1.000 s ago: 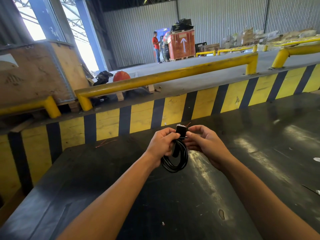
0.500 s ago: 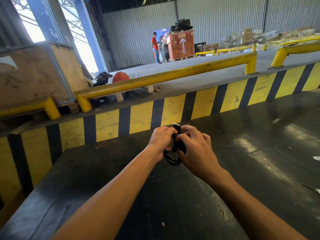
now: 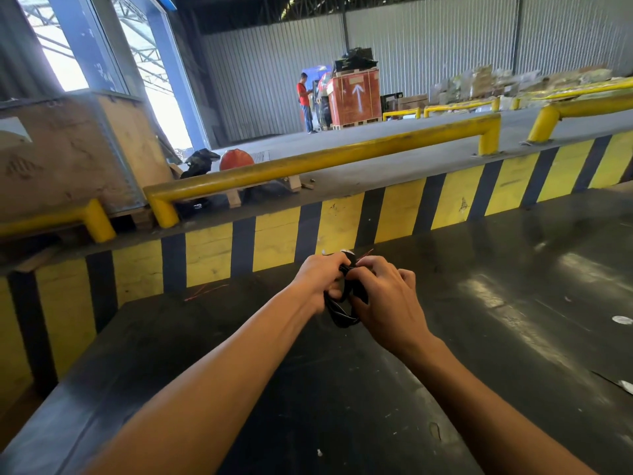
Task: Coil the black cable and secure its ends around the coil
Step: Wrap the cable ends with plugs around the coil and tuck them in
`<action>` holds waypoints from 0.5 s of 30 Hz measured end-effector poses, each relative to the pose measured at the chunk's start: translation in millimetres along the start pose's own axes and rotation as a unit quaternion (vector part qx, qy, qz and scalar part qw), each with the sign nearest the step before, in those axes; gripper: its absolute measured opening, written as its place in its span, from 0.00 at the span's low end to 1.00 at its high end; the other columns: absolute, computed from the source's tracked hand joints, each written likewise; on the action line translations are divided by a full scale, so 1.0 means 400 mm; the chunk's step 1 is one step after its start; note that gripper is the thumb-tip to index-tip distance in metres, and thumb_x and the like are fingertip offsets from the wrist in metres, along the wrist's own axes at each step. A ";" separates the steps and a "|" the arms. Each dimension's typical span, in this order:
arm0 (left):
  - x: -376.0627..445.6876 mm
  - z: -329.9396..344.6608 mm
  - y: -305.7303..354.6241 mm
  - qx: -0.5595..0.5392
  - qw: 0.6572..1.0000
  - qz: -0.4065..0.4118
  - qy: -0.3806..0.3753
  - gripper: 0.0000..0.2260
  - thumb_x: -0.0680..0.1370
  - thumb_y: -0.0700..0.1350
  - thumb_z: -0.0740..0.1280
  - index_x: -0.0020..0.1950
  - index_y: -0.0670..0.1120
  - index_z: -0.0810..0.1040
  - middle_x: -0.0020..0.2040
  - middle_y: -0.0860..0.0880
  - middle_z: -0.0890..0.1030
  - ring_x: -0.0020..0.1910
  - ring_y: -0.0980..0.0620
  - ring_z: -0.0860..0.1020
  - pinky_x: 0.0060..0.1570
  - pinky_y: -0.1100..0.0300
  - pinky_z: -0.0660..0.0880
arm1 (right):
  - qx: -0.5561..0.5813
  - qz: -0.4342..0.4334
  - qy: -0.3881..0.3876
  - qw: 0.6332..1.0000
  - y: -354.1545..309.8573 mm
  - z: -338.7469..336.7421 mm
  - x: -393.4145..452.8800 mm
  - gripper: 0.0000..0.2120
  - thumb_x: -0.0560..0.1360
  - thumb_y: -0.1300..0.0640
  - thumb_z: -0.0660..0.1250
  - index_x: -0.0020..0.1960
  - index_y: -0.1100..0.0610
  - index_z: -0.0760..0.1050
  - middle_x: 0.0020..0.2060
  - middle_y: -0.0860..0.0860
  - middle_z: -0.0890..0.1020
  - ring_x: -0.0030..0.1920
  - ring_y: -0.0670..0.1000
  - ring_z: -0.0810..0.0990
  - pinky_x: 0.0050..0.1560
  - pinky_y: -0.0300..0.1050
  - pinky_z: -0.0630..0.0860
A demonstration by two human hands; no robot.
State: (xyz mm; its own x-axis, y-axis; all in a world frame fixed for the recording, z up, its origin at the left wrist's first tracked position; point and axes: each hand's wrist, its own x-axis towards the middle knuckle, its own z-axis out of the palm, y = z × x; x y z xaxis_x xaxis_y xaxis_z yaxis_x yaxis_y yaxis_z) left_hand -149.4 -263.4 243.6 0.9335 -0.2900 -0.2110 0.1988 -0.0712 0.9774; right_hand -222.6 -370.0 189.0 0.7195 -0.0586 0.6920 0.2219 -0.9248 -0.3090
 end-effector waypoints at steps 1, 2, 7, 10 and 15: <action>0.000 0.000 -0.002 0.001 1.000 -0.004 -0.001 0.09 0.75 0.40 0.65 0.35 0.43 0.72 0.21 0.52 0.69 0.17 0.56 0.63 0.16 0.65 0.61 | -0.004 0.000 -0.012 1.000 0.000 -0.002 0.002 0.14 0.70 0.55 0.71 0.55 0.52 0.75 0.59 0.53 0.76 0.55 0.54 0.77 0.55 0.51 0.65; 0.001 0.000 -0.005 0.004 1.000 -0.007 -0.003 0.09 0.75 0.40 0.66 0.35 0.43 0.73 0.20 0.52 0.69 0.17 0.57 0.63 0.16 0.65 0.61 | -0.008 -0.002 -0.023 1.000 0.000 -0.004 0.004 0.15 0.71 0.55 0.70 0.56 0.52 0.74 0.60 0.53 0.76 0.56 0.53 0.76 0.55 0.51 0.64; 0.007 -0.004 -0.008 0.015 0.999 -0.032 -0.011 0.08 0.75 0.41 0.66 0.35 0.43 0.75 0.20 0.51 0.70 0.17 0.57 0.64 0.16 0.65 0.62 | -0.037 -0.020 -0.065 0.997 -0.002 -0.015 0.009 0.12 0.72 0.53 0.68 0.56 0.51 0.75 0.61 0.53 0.74 0.57 0.53 0.74 0.56 0.51 0.64; 0.009 -0.007 -0.009 0.039 0.998 -0.040 -0.010 0.06 0.75 0.42 0.67 0.38 0.43 0.77 0.21 0.51 0.70 0.17 0.57 0.64 0.16 0.66 0.63 | -0.045 -0.029 -0.076 0.996 -0.003 -0.017 0.008 0.12 0.73 0.51 0.67 0.56 0.50 0.76 0.61 0.53 0.74 0.57 0.53 0.74 0.56 0.51 0.64; 0.018 -0.011 -0.014 0.059 0.997 -0.054 -0.001 0.05 0.75 0.42 0.66 0.39 0.42 0.76 0.21 0.51 0.69 0.16 0.57 0.63 0.16 0.67 0.62 | -0.063 -0.055 -0.081 0.993 -0.008 -0.013 0.012 0.11 0.74 0.50 0.66 0.56 0.50 0.75 0.58 0.52 0.74 0.55 0.53 0.75 0.55 0.51 0.65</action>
State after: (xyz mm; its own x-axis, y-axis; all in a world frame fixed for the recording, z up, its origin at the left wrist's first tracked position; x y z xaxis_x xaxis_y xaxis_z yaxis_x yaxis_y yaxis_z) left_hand -142.5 -261.1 236.6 0.9080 -0.2756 -0.3156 0.2621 -0.2142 0.9410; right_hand -223.4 -369.4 196.6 0.7939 0.0963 0.6004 0.2274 -0.9627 -0.1463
